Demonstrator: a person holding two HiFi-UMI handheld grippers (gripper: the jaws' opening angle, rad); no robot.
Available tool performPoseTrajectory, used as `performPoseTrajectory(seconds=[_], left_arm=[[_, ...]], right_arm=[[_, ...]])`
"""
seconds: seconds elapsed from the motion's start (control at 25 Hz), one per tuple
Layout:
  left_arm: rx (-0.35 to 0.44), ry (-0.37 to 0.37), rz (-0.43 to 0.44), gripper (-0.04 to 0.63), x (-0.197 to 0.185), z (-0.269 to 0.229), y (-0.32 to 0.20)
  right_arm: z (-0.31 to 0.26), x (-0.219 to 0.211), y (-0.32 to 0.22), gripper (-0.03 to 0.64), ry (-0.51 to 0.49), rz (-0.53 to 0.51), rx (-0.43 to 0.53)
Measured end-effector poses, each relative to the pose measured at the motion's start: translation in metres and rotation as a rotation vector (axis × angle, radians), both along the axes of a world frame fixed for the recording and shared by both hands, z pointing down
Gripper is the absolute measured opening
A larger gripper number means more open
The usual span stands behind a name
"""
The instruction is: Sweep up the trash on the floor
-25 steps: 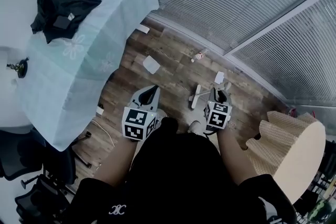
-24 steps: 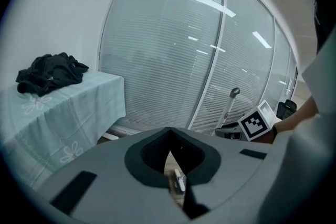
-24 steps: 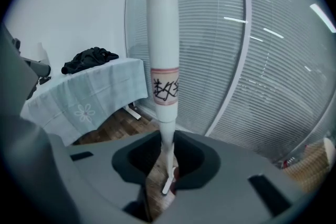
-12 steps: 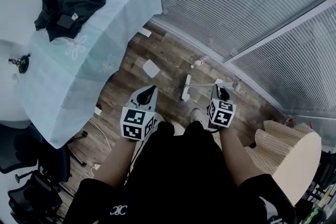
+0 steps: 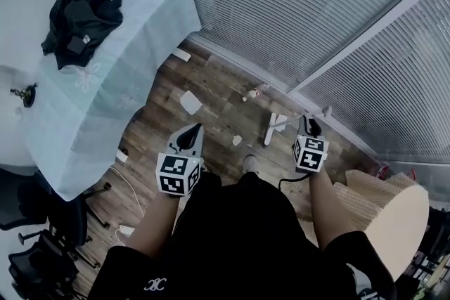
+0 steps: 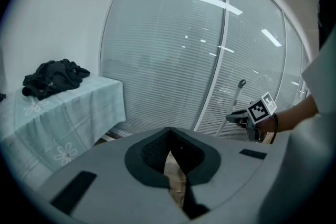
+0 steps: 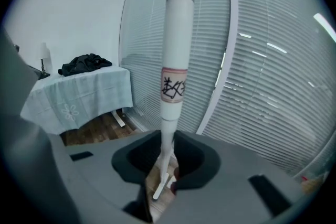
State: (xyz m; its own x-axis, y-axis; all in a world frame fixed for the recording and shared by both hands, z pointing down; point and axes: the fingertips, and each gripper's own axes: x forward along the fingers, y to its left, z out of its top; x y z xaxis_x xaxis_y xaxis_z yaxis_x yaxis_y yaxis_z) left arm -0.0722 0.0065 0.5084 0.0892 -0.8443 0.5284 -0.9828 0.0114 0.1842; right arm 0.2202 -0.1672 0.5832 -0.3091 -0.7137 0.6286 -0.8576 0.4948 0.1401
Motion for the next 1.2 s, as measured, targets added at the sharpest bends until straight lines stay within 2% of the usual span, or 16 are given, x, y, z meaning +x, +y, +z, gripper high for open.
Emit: performPoseTrajectory(seconds=[0.28,0.48,0.76,1.2], left_arm=[[-0.029,-0.019,-0.048,-0.006,0.036,-0.002,-0.026],[-0.039,-0.038,-0.084,-0.006,0.059,-0.003,-0.036],[-0.061,-0.057,-0.155,-0.005,0.064,0.001,-0.021],[-0.036,-0.064,-0.273,-0.006,0.042,-0.007,-0.004]], right_arm=[[0.016,0.065,-0.054,0.087,0.089,-0.036,0.019],[0.050,0.075,-0.065,0.086,0.150,-0.128,-0.010],[0.065,0.037,-0.042,0.086,0.107,-0.279,-0.024],[0.045,-0.055,0.002,0.086,0.023,-0.553,-0.024]])
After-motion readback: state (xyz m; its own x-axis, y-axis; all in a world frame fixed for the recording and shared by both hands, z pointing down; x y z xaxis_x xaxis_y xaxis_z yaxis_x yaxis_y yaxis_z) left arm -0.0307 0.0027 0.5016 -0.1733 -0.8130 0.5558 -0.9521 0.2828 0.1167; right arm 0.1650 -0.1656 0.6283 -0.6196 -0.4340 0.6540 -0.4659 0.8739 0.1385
